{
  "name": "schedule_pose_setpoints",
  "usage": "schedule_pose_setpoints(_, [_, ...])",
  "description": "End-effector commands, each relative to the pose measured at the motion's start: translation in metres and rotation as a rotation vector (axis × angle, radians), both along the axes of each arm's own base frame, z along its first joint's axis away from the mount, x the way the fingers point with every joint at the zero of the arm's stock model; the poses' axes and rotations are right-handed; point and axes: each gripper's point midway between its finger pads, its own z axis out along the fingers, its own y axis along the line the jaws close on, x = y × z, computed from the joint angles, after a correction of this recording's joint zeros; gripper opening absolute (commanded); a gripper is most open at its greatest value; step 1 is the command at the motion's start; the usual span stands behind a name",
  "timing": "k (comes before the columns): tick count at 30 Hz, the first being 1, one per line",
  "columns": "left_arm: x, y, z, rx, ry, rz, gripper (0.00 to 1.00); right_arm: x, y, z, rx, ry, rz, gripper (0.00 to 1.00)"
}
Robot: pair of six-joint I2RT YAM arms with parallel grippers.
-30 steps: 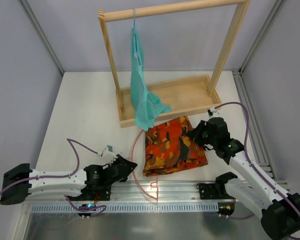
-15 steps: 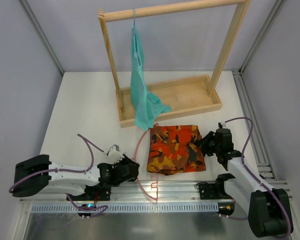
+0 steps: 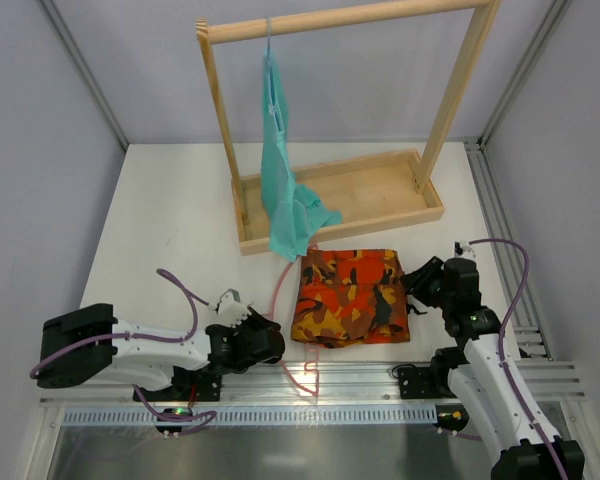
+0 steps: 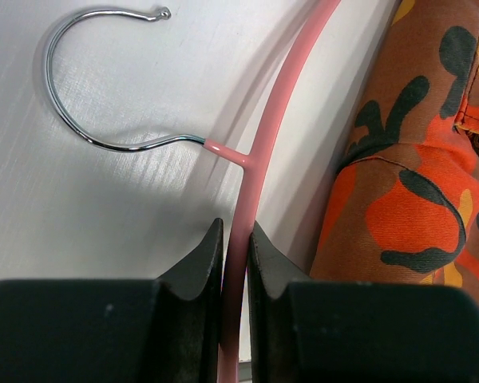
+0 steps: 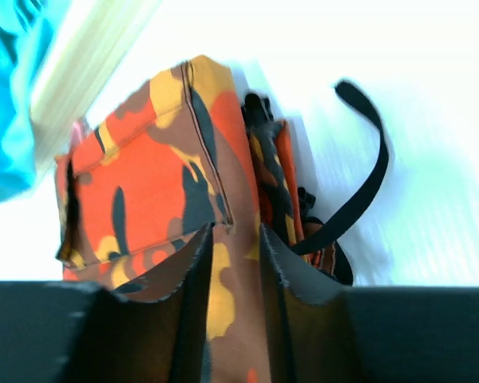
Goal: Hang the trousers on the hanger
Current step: Place trousers on hanger
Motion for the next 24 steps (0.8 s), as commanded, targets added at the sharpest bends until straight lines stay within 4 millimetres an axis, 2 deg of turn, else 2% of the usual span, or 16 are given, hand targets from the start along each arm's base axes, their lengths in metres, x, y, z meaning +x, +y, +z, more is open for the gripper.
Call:
schedule_pose_setpoints(1, [0.015, 0.046, -0.01, 0.146, -0.061, 0.132, 0.0, 0.006, -0.011, 0.039, -0.077, -0.053, 0.0, 0.36])
schedule_pose_setpoints(6, [0.014, 0.045, -0.017, 0.164, -0.06, 0.118, 0.0, 0.009, 0.015, 0.071, 0.003, -0.109, 0.13, 0.49])
schedule_pose_setpoints(9, [0.013, 0.044, -0.019, 0.179, -0.056, 0.107, 0.0, 0.011, 0.056, 0.105, 0.158, -0.193, 0.316, 0.49])
schedule_pose_setpoints(10, [0.013, 0.045, -0.02, 0.182, -0.052, 0.106, 0.0, 0.002, 0.08, 0.11, 0.222, -0.184, 0.407, 0.49])
schedule_pose_setpoints(12, [0.013, 0.045, -0.021, 0.189, -0.05, 0.104, 0.0, -0.001, 0.102, 0.122, 0.248, -0.22, 0.479, 0.49])
schedule_pose_setpoints(13, [0.013, 0.045, -0.021, 0.193, -0.05, 0.103, 0.0, -0.011, 0.126, 0.124, 0.251, -0.213, 0.544, 0.49])
schedule_pose_setpoints(14, [0.013, 0.046, -0.021, 0.204, -0.052, 0.095, 0.0, -0.015, 0.138, 0.127, 0.281, -0.208, 0.566, 0.49])
schedule_pose_setpoints(15, [0.012, 0.047, -0.022, 0.216, -0.051, 0.091, 0.0, -0.017, 0.154, 0.14, 0.316, -0.262, 0.613, 0.49])
schedule_pose_setpoints(16, [0.012, 0.047, -0.021, 0.225, -0.053, 0.086, 0.0, -0.032, 0.174, 0.139, 0.343, -0.25, 0.684, 0.49])
schedule_pose_setpoints(17, [0.013, 0.043, -0.018, 0.229, -0.057, 0.078, 0.0, -0.034, 0.188, 0.135, 0.353, -0.24, 0.709, 0.49])
schedule_pose_setpoints(18, [0.013, 0.046, -0.018, 0.267, -0.059, 0.06, 0.0, -0.036, 0.202, 0.148, 0.397, -0.288, 0.743, 0.49])
schedule_pose_setpoints(19, [0.013, 0.045, -0.016, 0.281, -0.062, 0.053, 0.0, -0.041, 0.213, 0.144, 0.412, -0.283, 0.777, 0.49])
schedule_pose_setpoints(20, [0.013, 0.045, -0.014, 0.296, -0.064, 0.046, 0.0, -0.052, 0.231, 0.134, 0.419, -0.248, 0.825, 0.49])
schedule_pose_setpoints(21, [0.014, 0.043, -0.011, 0.296, -0.065, 0.048, 0.0, -0.053, 0.24, 0.134, 0.421, -0.264, 0.837, 0.49])
schedule_pose_setpoints(23, [0.012, 0.046, -0.012, 0.301, -0.056, 0.053, 0.0, -0.074, 0.256, 0.114, 0.414, -0.229, 0.88, 0.48])
schedule_pose_setpoints(24, [0.012, 0.046, -0.013, 0.292, -0.053, 0.053, 0.0, -0.075, 0.264, 0.107, 0.432, -0.245, 0.873, 0.48])
